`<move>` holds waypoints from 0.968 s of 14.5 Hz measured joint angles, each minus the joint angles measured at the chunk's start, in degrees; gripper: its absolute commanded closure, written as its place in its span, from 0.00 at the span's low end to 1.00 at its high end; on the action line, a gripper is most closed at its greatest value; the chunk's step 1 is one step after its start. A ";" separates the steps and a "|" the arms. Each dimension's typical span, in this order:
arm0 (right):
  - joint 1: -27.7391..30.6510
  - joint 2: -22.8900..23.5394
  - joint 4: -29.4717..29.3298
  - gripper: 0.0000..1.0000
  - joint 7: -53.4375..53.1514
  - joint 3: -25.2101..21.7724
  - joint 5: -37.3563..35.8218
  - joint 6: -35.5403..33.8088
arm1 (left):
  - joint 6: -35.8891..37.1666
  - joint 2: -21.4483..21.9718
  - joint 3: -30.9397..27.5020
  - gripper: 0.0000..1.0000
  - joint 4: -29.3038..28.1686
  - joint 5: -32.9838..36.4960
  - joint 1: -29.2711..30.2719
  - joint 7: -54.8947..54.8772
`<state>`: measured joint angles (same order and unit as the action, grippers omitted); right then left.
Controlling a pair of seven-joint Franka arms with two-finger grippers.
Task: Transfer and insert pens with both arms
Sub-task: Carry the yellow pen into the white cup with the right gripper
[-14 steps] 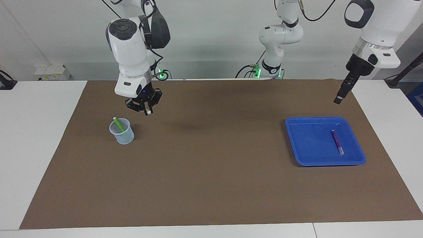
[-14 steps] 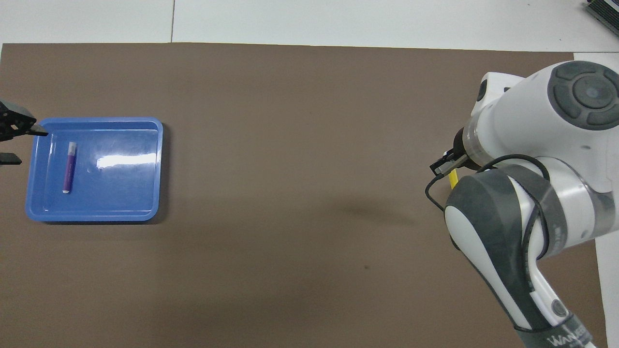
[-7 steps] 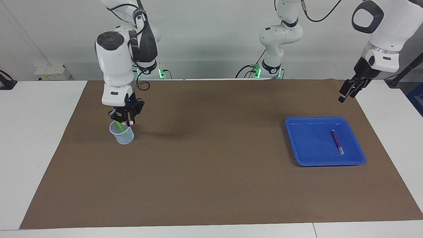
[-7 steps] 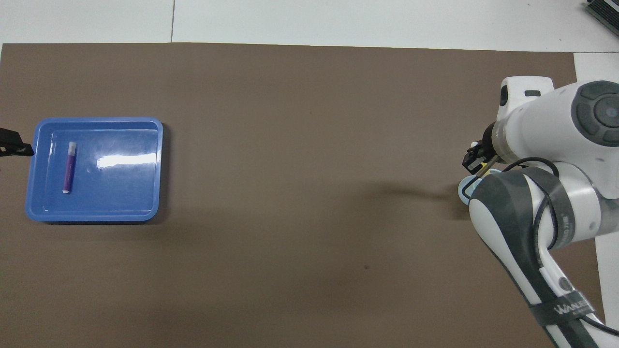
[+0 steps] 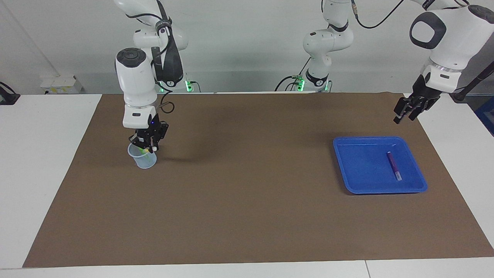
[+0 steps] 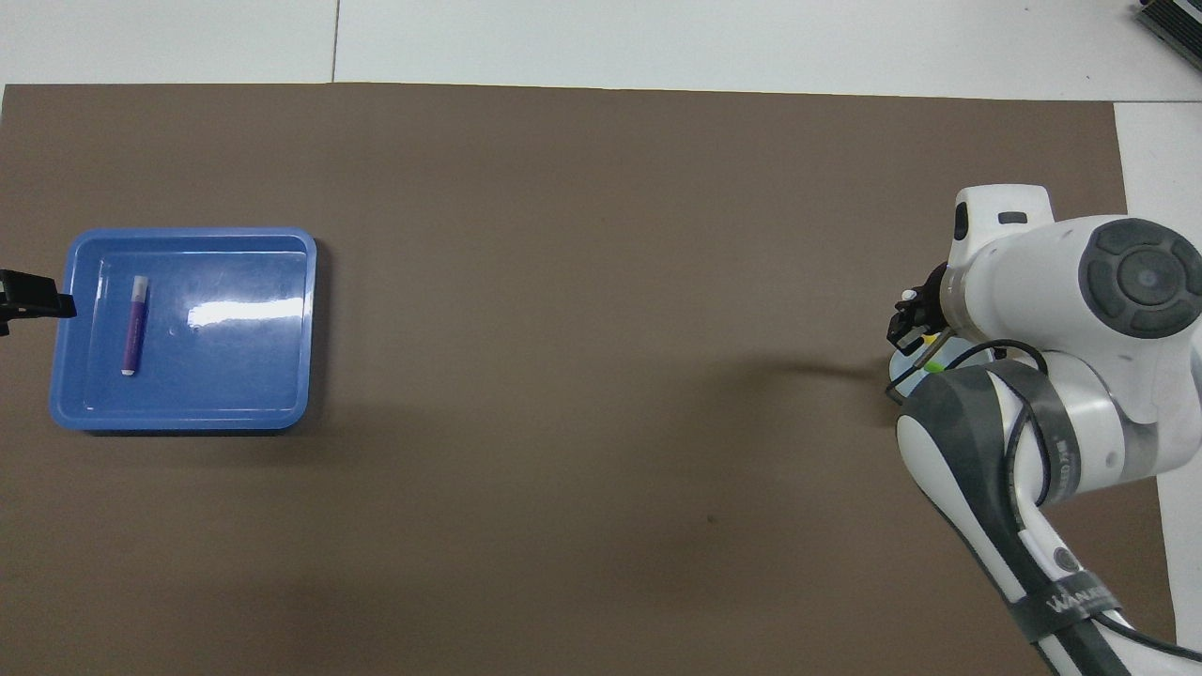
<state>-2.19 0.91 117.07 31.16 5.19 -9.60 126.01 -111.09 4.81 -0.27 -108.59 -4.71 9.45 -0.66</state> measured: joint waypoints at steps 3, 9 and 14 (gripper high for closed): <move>0.82 -0.76 1.94 1.00 0.00 -0.04 0.00 0.60 | -2.67 -1.81 -0.03 0.36 -1.04 0.00 0.92 -2.19; 3.37 -1.66 3.03 0.00 1.72 -0.12 0.00 0.40 | -7.59 -5.75 -0.02 0.36 -1.50 0.00 2.49 -5.38; 3.51 -3.02 3.21 0.00 1.73 -0.05 0.00 -2.14 | -12.11 -9.70 0.01 0.36 -1.59 0.00 3.04 -8.31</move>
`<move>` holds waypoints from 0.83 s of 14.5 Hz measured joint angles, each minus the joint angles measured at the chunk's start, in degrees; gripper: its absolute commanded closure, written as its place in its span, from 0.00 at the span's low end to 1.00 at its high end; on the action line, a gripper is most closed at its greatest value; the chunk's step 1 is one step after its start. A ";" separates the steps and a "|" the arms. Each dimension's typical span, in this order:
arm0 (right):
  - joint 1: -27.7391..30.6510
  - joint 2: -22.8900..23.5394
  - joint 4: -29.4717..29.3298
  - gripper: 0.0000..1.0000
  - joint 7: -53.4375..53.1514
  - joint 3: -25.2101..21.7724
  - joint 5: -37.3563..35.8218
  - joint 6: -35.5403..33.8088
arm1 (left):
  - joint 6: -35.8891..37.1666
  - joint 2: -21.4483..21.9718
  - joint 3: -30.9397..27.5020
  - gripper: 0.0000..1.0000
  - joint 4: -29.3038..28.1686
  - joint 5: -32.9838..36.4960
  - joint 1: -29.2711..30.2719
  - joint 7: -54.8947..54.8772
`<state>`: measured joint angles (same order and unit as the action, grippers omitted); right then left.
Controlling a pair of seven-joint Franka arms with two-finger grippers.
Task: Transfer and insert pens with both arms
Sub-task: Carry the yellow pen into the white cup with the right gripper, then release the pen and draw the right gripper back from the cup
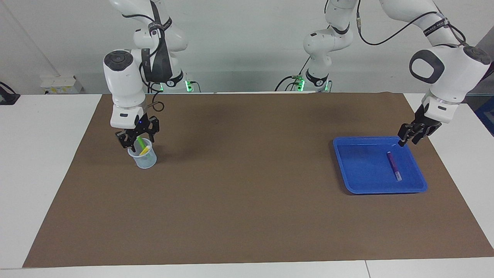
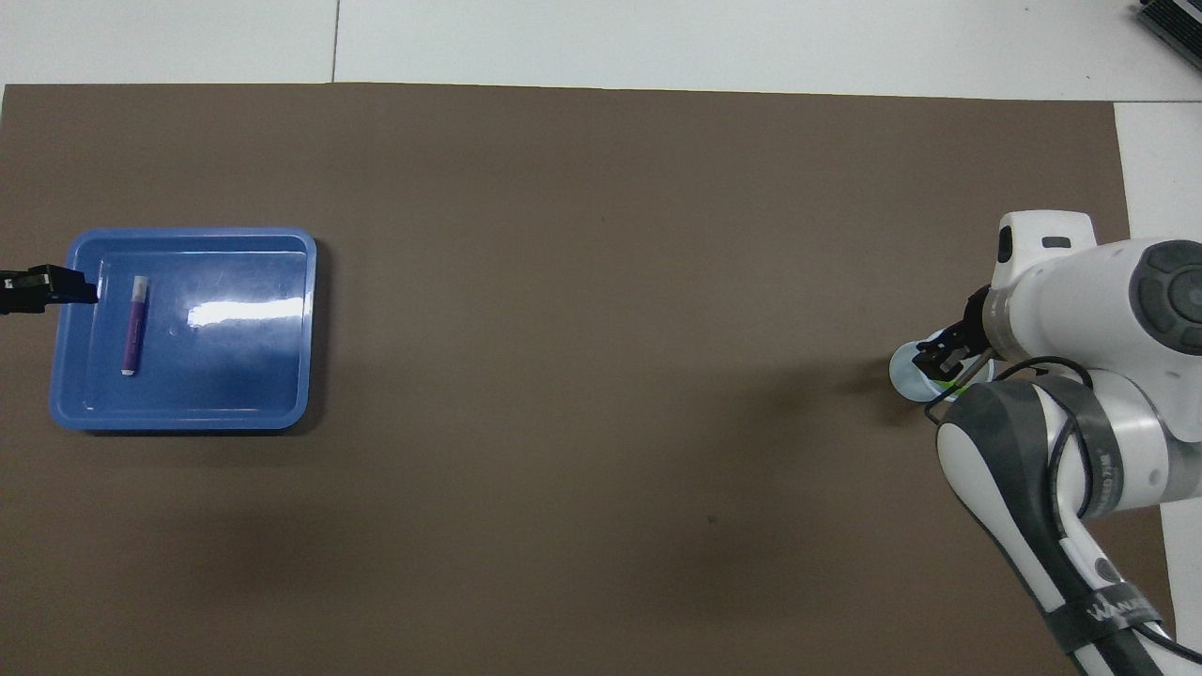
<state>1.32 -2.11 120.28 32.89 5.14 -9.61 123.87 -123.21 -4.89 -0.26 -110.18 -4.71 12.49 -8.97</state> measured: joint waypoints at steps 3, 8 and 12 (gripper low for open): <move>-0.74 -1.84 -1.14 0.00 -0.01 0.58 2.71 -2.18 | -1.76 -1.63 0.01 0.36 -0.01 0.00 0.00 -0.88; -5.16 -2.40 -4.03 0.00 -6.46 0.84 10.20 -3.47 | -5.87 -5.00 -0.03 0.36 -0.01 0.00 0.80 -2.62; -9.42 -2.33 -4.99 0.00 -20.26 0.95 18.93 -3.41 | -9.69 -8.70 -0.01 0.36 0.33 0.00 1.44 -4.29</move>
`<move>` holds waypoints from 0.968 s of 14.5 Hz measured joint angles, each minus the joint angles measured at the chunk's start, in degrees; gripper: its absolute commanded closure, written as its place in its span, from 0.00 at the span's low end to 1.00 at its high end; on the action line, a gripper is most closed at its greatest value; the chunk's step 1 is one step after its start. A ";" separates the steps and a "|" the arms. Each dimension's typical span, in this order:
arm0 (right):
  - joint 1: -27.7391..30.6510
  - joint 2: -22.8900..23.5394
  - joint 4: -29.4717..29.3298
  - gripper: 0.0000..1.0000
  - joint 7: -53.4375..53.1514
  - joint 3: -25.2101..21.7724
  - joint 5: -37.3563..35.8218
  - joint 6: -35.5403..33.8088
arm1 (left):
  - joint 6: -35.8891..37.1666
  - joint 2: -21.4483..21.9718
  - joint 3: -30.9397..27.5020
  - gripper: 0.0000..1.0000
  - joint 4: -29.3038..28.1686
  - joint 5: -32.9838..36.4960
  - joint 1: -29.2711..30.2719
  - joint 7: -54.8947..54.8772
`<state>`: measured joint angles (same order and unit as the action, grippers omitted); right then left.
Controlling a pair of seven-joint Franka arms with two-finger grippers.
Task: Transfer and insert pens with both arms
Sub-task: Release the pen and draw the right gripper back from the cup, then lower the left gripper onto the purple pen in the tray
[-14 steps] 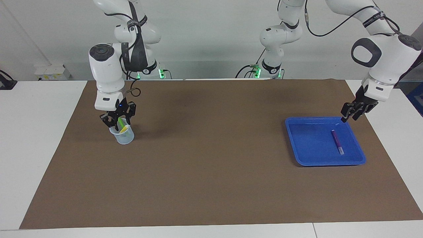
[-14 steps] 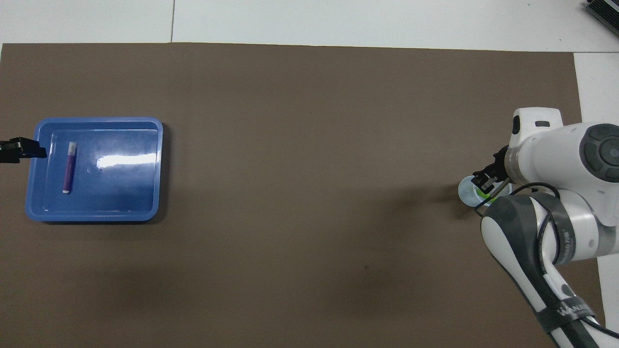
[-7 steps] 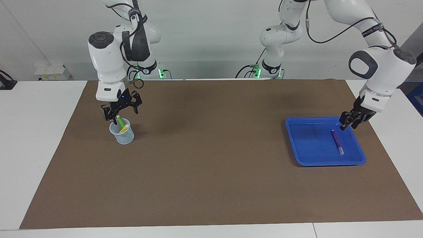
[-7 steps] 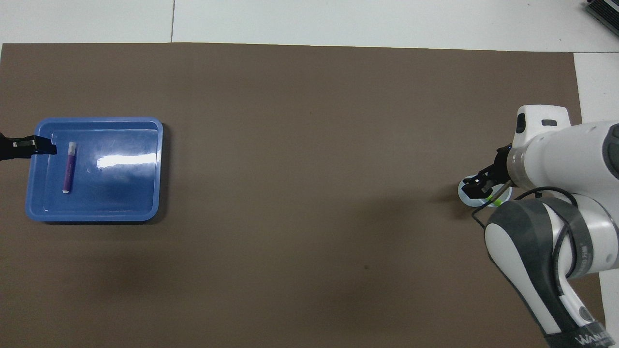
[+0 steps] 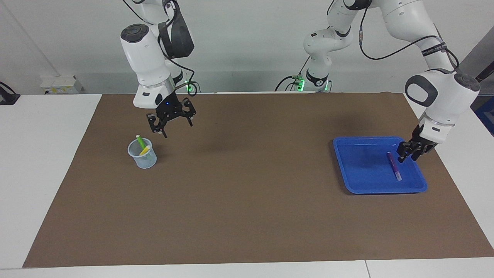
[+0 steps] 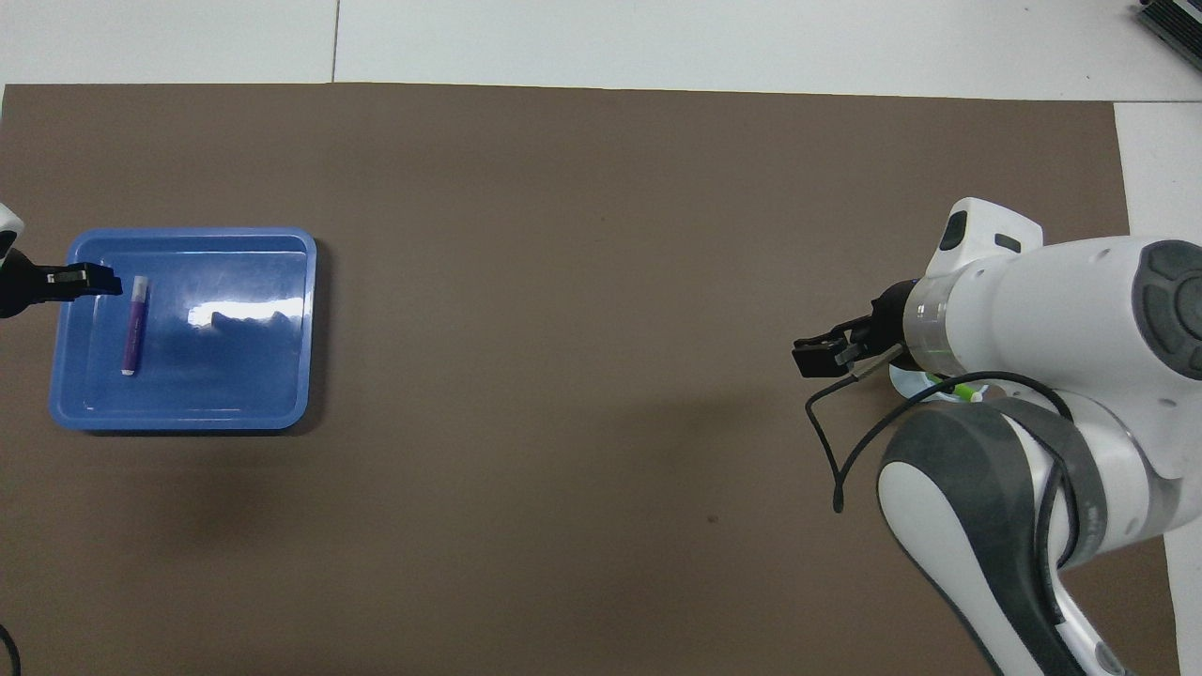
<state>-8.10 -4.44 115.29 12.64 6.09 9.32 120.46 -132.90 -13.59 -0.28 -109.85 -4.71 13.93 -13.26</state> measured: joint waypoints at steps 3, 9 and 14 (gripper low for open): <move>-2.54 0.08 -0.23 0.00 -14.08 0.02 7.40 0.68 | -0.83 -2.57 0.00 0.36 1.07 0.00 0.28 -1.80; -10.22 0.43 -0.34 0.00 -39.73 0.12 16.69 6.64 | -3.74 -6.43 0.07 0.36 2.36 0.00 0.60 -2.69; -15.17 1.67 -0.29 0.00 -51.27 0.15 24.77 14.34 | -5.45 -7.95 0.20 0.36 2.42 0.00 0.60 -2.87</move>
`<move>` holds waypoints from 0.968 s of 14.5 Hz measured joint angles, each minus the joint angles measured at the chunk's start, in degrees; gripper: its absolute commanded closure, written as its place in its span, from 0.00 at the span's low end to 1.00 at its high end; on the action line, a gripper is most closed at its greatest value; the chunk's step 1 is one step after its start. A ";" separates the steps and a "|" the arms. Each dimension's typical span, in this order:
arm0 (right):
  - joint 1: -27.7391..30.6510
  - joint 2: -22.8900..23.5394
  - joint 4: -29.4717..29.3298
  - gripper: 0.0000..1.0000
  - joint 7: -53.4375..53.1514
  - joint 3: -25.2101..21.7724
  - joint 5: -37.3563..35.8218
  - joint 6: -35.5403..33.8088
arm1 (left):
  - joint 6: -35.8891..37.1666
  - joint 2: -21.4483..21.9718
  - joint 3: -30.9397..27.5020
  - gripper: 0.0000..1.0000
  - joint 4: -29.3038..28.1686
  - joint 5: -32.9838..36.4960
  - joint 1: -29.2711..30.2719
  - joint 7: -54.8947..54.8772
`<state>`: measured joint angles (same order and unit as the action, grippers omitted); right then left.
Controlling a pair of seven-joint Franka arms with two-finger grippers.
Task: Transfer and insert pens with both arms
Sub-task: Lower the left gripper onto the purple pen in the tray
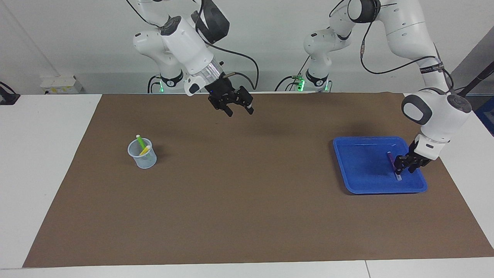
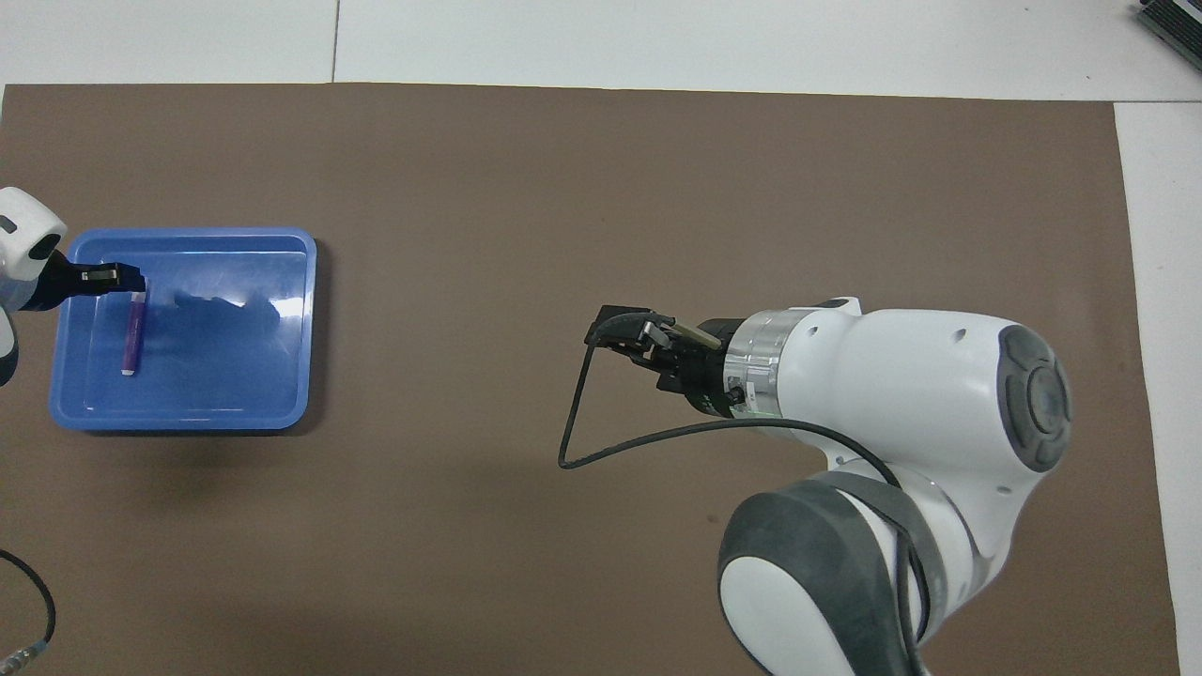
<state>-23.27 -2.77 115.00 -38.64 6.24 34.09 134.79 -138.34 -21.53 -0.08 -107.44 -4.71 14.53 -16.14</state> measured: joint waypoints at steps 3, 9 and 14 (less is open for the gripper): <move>-1.20 1.01 0.00 0.00 -1.95 -0.02 1.88 2.50 | -1.66 -1.22 0.01 0.36 0.00 -0.02 0.00 -0.59; -1.45 2.58 0.00 0.00 -2.58 -0.06 1.91 3.72 | -2.59 -2.21 0.06 0.40 -0.02 -0.05 0.01 -0.86; -1.45 2.58 -0.04 0.00 -2.63 -0.06 1.91 3.72 | -2.58 -2.62 0.01 0.55 -0.49 -0.08 0.09 -2.10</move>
<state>-24.72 -0.19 114.97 -41.26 6.18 36.00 138.51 -140.92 -24.16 -0.06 -107.93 -4.79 14.62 -18.24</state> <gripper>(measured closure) 0.000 0.489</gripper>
